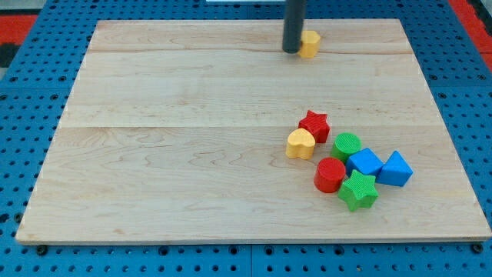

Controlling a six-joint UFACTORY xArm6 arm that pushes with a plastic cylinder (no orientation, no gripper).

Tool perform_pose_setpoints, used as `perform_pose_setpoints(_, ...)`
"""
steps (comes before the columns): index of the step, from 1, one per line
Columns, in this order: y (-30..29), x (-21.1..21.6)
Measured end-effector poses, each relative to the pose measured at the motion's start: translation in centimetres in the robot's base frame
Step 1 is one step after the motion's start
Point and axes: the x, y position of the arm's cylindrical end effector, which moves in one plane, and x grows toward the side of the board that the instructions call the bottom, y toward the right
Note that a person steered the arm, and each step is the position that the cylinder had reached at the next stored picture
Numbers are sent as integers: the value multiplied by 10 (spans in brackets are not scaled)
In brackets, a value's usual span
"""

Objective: Place the red star left to the yellow hexagon

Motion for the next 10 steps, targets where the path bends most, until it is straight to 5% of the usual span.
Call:
perform_pose_setpoints(2, 67, -4)
perform_pose_setpoints(4, 87, 105)
perform_pose_setpoints(5, 81, 149)
perform_pose_setpoints(7, 4, 183)
perform_pose_setpoints(10, -14, 226)
